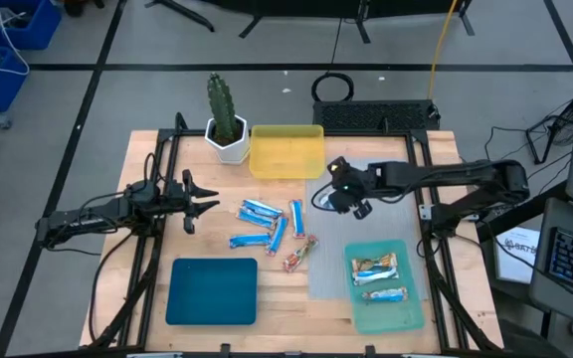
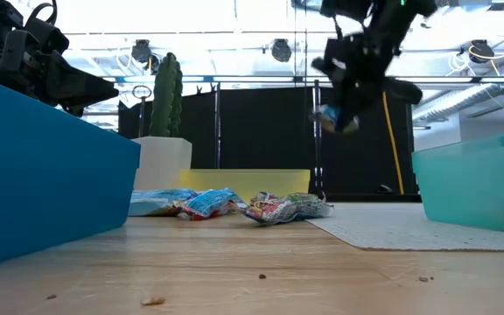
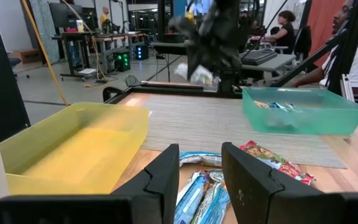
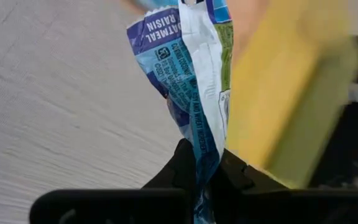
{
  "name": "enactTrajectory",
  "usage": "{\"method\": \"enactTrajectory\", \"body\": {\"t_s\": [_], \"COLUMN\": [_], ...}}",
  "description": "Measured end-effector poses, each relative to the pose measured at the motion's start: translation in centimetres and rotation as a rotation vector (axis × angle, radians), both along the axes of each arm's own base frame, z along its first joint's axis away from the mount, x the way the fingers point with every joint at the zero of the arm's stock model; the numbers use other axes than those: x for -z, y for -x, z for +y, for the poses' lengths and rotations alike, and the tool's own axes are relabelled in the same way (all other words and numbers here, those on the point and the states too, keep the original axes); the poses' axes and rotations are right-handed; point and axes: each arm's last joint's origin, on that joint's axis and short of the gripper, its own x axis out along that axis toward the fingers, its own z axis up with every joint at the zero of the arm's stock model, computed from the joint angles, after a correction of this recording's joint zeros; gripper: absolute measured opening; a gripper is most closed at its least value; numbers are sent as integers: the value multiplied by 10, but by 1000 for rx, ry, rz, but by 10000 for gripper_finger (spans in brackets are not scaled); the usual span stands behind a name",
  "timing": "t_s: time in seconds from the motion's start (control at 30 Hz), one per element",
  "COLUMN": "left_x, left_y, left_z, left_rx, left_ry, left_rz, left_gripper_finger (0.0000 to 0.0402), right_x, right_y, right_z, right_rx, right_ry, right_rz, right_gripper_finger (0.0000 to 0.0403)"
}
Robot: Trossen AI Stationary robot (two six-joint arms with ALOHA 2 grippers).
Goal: Pick and place Granola Bars by type
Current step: Put the blue granola bar into the yellow bin
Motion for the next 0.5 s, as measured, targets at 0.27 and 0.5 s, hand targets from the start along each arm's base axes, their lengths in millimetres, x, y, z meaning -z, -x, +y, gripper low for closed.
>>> {"method": "enactTrajectory", "body": {"t_s": [0.27, 0.5], "left_x": [0, 0], "left_y": [0, 0], "left_z": [0, 0], "left_rx": [1, 0], "left_ry": [0, 0], "left_rz": [0, 0], "left_gripper_finger": [124, 124], "right_x": [-65, -110], "right_y": [-10, -14], "right_z": [10, 10], "right_rx": [34, 60], "right_ry": [106, 120], "right_rz": [-186, -349], "right_gripper_finger": [14, 14]}}
